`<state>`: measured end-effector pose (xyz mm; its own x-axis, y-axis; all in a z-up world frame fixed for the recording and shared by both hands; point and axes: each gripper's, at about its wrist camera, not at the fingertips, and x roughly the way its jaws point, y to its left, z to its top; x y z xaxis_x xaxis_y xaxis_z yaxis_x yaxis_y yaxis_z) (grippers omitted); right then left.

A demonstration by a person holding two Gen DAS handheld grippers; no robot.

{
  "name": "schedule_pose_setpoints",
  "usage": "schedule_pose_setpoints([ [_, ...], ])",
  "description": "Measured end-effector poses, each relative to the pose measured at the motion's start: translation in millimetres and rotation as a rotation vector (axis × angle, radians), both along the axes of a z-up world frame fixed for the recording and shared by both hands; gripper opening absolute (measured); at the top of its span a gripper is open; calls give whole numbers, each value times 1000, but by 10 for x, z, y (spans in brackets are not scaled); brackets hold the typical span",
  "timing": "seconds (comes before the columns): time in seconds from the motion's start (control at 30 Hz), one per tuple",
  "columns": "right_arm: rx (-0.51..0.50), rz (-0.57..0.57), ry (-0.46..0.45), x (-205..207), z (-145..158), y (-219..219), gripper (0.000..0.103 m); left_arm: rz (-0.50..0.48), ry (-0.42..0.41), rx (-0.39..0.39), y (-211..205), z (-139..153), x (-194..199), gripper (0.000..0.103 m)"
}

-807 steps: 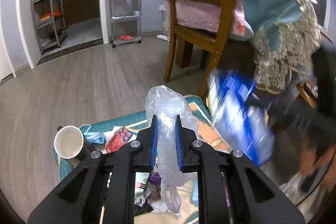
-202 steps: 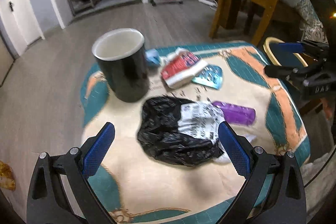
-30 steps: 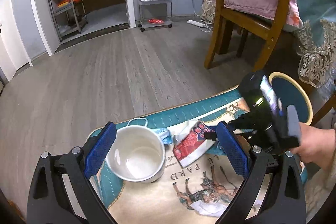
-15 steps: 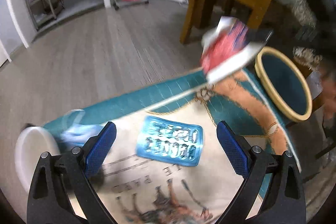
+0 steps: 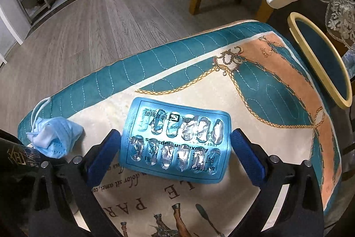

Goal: Collect trash
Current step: 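Grasp the red-and-white snack bag with the right tool while the left tool grasps the blue blister pack, then carry the snack bag and blister pack over the teal bin and open both tools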

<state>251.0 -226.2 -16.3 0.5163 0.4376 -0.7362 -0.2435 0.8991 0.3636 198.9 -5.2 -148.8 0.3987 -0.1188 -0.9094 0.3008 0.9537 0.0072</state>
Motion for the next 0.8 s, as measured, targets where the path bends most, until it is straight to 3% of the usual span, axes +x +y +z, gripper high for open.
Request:
schedule_pose_setpoints([
  [0.17, -2, 11, -5, -11, 28, 23, 9, 0, 11, -14, 27, 15, -16, 98],
  [0.6, -28, 35, -24, -145, 108, 80, 9, -65, 6, 71, -137, 8, -116, 98],
  [0.8, -33, 40, -55, -264, 249, 70, 9, -63, 35, 62, -151, 30, -140, 97],
])
